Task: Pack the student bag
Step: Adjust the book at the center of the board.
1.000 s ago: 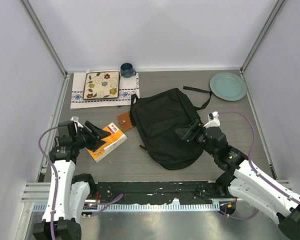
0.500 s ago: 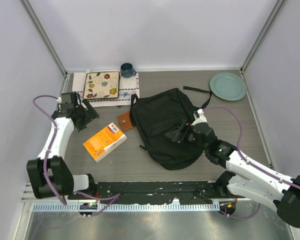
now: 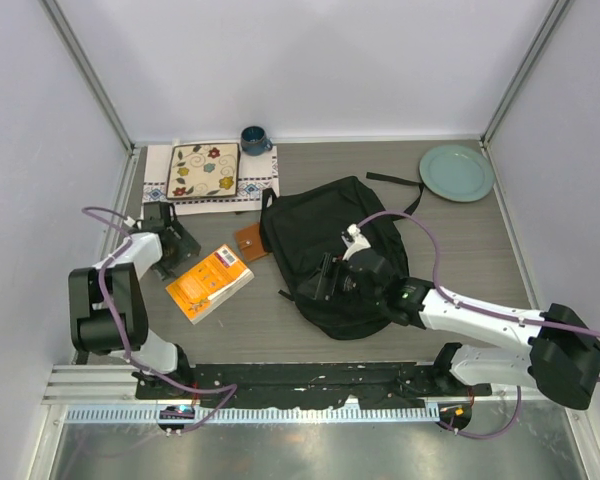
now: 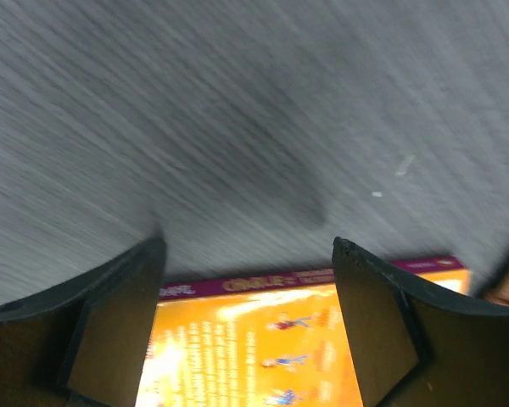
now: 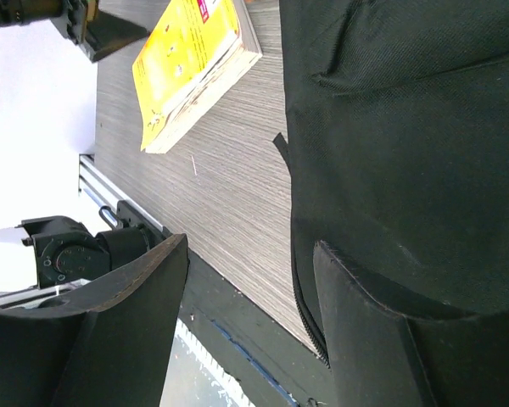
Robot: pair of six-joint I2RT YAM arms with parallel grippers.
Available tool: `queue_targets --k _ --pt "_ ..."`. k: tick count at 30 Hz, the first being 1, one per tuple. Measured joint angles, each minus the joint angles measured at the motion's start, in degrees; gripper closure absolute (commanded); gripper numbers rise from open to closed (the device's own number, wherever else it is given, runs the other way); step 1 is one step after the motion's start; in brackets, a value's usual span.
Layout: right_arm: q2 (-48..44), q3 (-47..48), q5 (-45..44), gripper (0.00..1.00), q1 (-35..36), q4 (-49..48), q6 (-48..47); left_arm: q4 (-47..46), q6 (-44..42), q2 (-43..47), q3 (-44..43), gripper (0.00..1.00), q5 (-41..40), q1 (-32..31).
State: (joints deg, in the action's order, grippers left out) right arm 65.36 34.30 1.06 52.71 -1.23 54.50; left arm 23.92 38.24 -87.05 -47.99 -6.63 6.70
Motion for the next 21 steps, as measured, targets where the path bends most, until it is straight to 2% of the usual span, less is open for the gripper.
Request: queue_targets --k 11,21 --pt "1.18 0.00 2.54 0.33 0.57 -1.40 0.00 -9.35 6.84 4.74 7.61 0.18 0.63 -1.18" --pt "1.95 0.02 2.89 0.33 0.61 -1.77 -0.17 -12.07 13.99 10.95 13.49 0.19 0.24 -12.85"
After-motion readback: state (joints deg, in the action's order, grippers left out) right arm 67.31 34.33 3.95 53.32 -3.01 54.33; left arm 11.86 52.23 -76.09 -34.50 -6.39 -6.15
